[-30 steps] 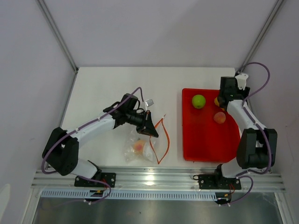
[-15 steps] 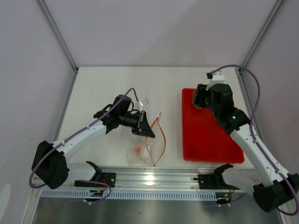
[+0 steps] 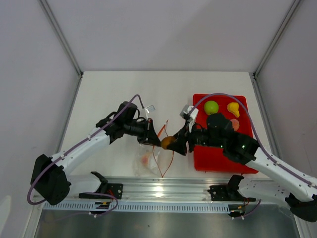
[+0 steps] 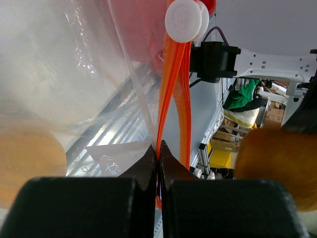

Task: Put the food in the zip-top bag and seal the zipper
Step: Place the fake vegetable in the zipper food storage bag.

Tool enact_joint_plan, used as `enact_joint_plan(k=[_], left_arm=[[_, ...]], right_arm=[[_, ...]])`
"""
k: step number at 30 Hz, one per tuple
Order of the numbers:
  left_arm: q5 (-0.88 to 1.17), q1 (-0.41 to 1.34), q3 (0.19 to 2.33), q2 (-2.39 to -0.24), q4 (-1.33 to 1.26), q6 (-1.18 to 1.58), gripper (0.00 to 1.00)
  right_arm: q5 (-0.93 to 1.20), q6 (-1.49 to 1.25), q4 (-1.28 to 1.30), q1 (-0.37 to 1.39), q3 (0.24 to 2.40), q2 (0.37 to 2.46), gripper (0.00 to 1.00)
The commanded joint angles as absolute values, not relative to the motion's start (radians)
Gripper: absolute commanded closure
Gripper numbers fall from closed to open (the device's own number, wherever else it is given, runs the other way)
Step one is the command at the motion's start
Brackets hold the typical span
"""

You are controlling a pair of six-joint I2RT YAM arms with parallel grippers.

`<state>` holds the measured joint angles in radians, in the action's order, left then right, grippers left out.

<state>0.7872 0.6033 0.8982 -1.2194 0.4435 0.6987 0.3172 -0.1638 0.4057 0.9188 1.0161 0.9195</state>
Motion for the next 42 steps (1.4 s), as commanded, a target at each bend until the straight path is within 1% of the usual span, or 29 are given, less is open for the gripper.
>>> enact_joint_plan(k=[1,7,13,15,16,17,19,20,21,22,23,25,26,29,33,36,37,39,42], left_arm=[[0.782,0.607,0.903,-1.172,0.433,0.700,0.99],[0.784,0.607,0.917,-1.128,0.459,0.701,0.99],[0.778,0.607,0.917,-1.066,0.485,0.696,0.99],[0.776,0.606,0.908,-1.052,0.488,0.698,0.99],[0.772,0.607,0.908,-1.036,0.491,0.698,0.99],[0.770,0.607,0.905,-1.025,0.498,0.698,0.99],[0.762,0.606,0.900,-1.012,0.502,0.696,0.99],[0.761,0.607,0.902,-1.002,0.511,0.695,0.99],[0.759,0.607,0.902,-0.999,0.512,0.693,0.99],[0.758,0.607,0.905,-0.994,0.514,0.693,0.99],[0.758,0.606,0.904,-0.989,0.514,0.693,0.99],[0.758,0.607,0.902,-0.986,0.514,0.692,0.99],[0.756,0.606,0.900,-0.988,0.517,0.692,1.00],[0.756,0.606,0.896,-0.980,0.518,0.690,0.99],[0.752,0.607,0.879,-0.963,0.518,0.690,0.99],[0.749,0.607,0.862,-0.956,0.519,0.690,0.99],[0.747,0.607,0.851,-0.953,0.518,0.690,0.99],[0.746,0.607,0.841,-0.945,0.514,0.692,0.99],[0.742,0.607,0.815,-0.937,0.506,0.693,0.99]], right_arm=[[0.232,-0.155,0.443,1.052,1.069,0.957,1.00],[0.089,-0.163,0.478,1.181,1.109,1.037,1.00],[-0.054,-0.170,0.532,1.221,1.135,1.092,1.00],[-0.101,-0.175,0.557,1.227,1.149,1.107,0.94],[-0.110,-0.175,0.567,1.232,1.155,1.124,0.89],[-0.135,-0.175,0.586,1.242,1.163,1.134,0.72],[-0.169,-0.175,0.597,1.259,1.176,1.147,0.58],[-0.181,-0.172,0.597,1.267,1.178,1.153,0.40],[-0.199,-0.172,0.594,1.278,1.180,1.157,0.31],[-0.204,-0.172,0.589,1.284,1.181,1.158,0.26],[-0.210,-0.170,0.581,1.288,1.183,1.161,0.19],[-0.232,-0.173,0.575,1.299,1.196,1.161,0.16],[-0.239,-0.175,0.575,1.304,1.201,1.161,0.10],[-0.276,-0.178,0.571,1.322,1.222,1.146,0.06],[-0.330,-0.193,0.546,1.341,1.226,1.099,0.05],[-0.431,-0.227,0.525,1.345,1.221,1.068,0.05],[-0.502,-0.259,0.517,1.345,1.218,1.046,0.04],[-0.557,-0.279,0.502,1.345,1.207,1.011,0.01],[-0.673,-0.284,0.466,1.345,1.174,0.968,0.01]])
